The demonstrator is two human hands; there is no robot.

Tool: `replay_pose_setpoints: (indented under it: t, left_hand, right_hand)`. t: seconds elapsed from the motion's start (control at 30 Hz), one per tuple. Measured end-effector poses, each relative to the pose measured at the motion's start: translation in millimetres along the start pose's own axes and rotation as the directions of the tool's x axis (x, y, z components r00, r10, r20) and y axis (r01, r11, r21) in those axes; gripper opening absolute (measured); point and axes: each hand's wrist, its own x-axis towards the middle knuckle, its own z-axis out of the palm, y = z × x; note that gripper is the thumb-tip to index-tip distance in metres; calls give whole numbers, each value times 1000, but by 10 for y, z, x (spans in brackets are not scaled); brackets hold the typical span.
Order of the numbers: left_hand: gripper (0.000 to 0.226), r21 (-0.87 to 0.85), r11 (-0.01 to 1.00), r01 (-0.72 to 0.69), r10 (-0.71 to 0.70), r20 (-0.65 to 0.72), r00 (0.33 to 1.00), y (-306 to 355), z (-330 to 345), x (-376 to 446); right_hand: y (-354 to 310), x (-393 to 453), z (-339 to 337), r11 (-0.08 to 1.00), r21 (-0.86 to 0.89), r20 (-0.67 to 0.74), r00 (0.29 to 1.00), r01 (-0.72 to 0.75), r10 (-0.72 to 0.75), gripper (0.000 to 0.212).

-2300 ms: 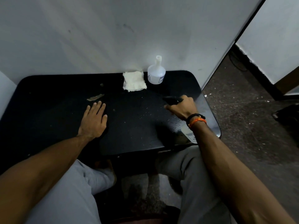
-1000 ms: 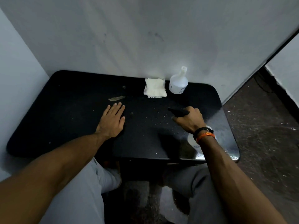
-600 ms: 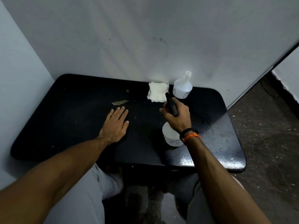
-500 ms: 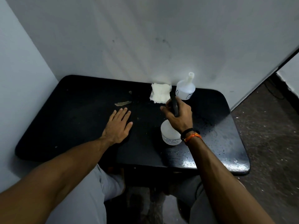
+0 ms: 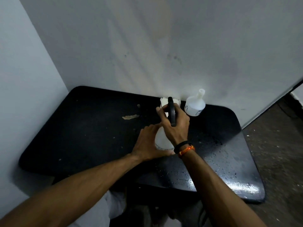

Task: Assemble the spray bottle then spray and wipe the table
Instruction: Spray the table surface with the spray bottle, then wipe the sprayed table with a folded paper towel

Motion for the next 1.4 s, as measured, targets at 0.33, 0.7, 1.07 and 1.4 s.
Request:
replay_pose_setpoints:
  t: [0.33, 0.7, 1.07, 1.4]
  left_hand:
    - [97, -38, 985, 166, -169, -76, 983, -526, -172, 340]
    - [122, -189, 929, 317, -345, -139, 928, -927, -295, 858]
    - [23, 163, 751, 640, -554, -372, 745, -963, -269, 822]
    - [39, 151, 988, -38, 27, 74, 997, -803, 171, 839]
  right_hand:
    - [367, 89, -89, 922, -383, 390, 915, 54, 108, 89]
    - [872, 186, -147, 779, -623, 466, 835, 76, 292, 55]
    - [1023, 429, 119, 664, -710, 464, 866, 236, 188, 30]
    - [1117, 751, 338, 663, -723, 359, 925, 194, 121, 24]
